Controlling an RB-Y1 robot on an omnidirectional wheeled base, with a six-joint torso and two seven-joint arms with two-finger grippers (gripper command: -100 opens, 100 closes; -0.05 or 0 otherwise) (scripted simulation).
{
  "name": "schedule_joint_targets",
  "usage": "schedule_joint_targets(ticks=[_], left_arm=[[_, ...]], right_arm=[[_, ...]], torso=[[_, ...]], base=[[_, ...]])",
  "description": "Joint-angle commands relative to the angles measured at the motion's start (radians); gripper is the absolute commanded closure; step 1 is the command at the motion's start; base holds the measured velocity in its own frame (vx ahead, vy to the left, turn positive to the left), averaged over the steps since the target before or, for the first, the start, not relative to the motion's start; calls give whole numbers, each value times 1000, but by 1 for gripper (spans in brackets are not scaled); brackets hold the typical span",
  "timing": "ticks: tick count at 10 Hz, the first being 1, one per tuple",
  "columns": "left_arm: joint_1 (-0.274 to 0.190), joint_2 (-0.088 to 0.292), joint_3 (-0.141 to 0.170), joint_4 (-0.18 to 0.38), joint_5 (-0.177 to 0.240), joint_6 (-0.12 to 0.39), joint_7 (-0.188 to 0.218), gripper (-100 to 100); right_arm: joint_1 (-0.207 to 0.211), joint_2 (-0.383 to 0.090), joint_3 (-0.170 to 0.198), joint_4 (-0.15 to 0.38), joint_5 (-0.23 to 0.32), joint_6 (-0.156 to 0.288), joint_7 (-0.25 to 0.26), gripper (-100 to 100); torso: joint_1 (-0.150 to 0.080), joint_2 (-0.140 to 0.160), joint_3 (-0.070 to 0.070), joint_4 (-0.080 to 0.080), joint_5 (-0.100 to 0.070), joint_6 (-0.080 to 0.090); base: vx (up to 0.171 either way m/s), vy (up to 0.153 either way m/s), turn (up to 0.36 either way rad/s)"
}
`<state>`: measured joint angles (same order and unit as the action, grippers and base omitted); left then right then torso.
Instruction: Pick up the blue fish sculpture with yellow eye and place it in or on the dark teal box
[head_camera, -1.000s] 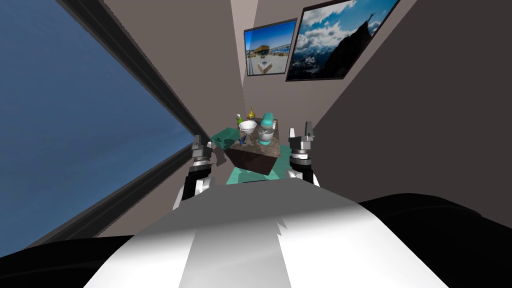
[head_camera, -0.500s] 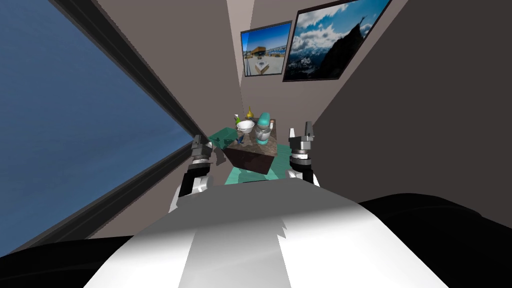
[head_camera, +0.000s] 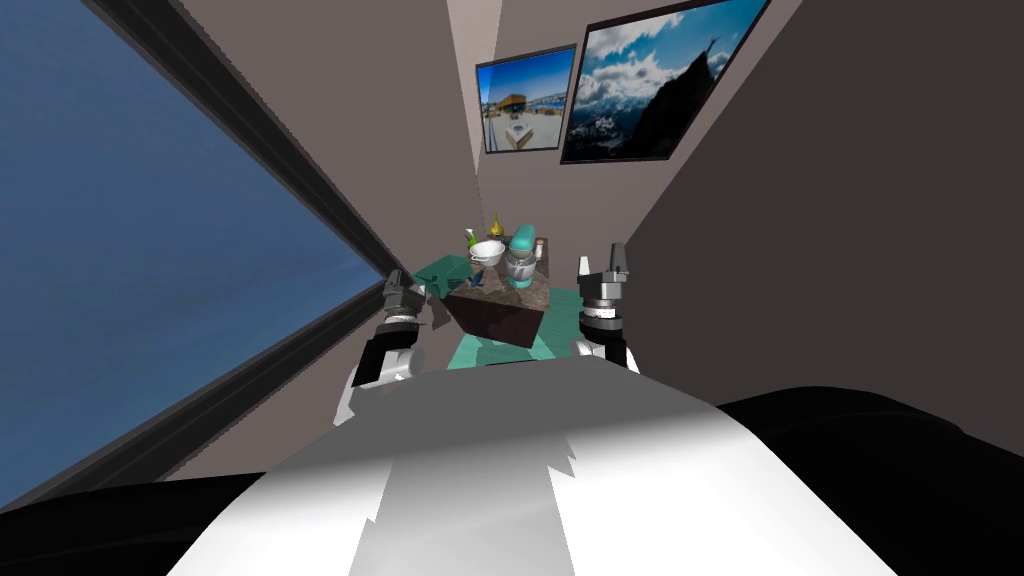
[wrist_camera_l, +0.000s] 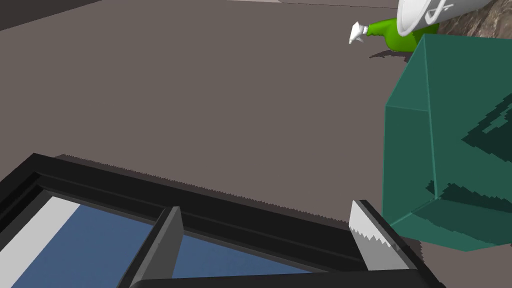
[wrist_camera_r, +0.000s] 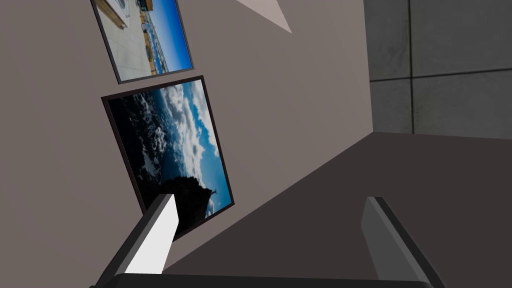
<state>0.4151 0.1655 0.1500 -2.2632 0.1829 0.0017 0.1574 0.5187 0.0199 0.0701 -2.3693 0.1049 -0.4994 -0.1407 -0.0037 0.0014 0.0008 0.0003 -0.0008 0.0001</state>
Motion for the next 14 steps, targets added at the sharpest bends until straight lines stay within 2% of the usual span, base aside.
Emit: schedule_joint_targets(ticks=[1, 2, 3, 4, 5, 6, 7, 8, 9, 10, 11, 12, 13, 14], left_arm=[[-8, 2, 5, 4, 7, 30, 17, -100], [-25, 3, 16, 6, 22, 73, 46, -100], [-25, 3, 16, 6, 22, 81, 46, -100], [-42, 4, 27, 9, 36, 122, 77, -100], [-42, 4, 27, 9, 36, 132, 77, -100], [-61, 4, 37, 14, 50, 170, 107, -100], [-61, 4, 37, 14, 50, 185, 107, -100], [-80, 3, 47, 19, 63, 219, 137, -100], [-80, 3, 47, 19, 63, 238, 137, -100], [-101, 1, 56, 26, 76, 274, 167, -100], [-101, 1, 56, 26, 76, 293, 167, -100], [-124, -1, 65, 33, 88, 325, 197, -100], [-124, -1, 65, 33, 88, 347, 197, -100], [-147, -3, 73, 42, 99, 378, 226, -100]], right_arm=[[0, 0, 0, 0, 0, 0, 0, 0], [0, 0, 0, 0, 0, 0, 0, 0], [0, 0, 0, 0, 0, 0, 0, 0], [0, 0, 0, 0, 0, 0, 0, 0], [0, 0, 0, 0, 0, 0, 0, 0], [0, 0, 0, 0, 0, 0, 0, 0], [0, 0, 0, 0, 0, 0, 0, 0], [0, 0, 0, 0, 0, 0, 0, 0], [0, 0, 0, 0, 0, 0, 0, 0], [0, 0, 0, 0, 0, 0, 0, 0], [0, 0, 0, 0, 0, 0, 0, 0], [0, 0, 0, 0, 0, 0, 0, 0], [0, 0, 0, 0, 0, 0, 0, 0], [0, 0, 0, 0, 0, 0, 0, 0]], torso=[[0, 0, 0, 0, 0, 0], [1, 0, 0, 0, 0, 0], [1, 0, 0, 0, 0, 0], [1, 0, 0, 0, 0, 0], [1, -1, 0, 0, 0, 0], [2, -1, 0, 0, 0, 0], [1, -1, -1, 0, 0, 0], [1, -1, -1, 0, 0, 0], [1, -1, -1, 0, 0, 0], [2, -1, -1, 0, 0, 0], [1, -1, -1, 0, 0, 0], [2, -2, -1, 0, 0, 0], [2, -2, -1, 0, 0, 0], [2, -2, -1, 0, 0, 0]], base=[[-17, -49, -11], [-19, -48, -36], [-15, -39, -15], [-10, -41, -31], [-11, -35, -15], [-5, -48, -35], [-6, -37, -16], [-7, -41, -37], [-6, -34, -15], [-1, -39, -30], [5, -31, -18], [7, -30, -38], [7, -24, -19], [4, -29, -40]])
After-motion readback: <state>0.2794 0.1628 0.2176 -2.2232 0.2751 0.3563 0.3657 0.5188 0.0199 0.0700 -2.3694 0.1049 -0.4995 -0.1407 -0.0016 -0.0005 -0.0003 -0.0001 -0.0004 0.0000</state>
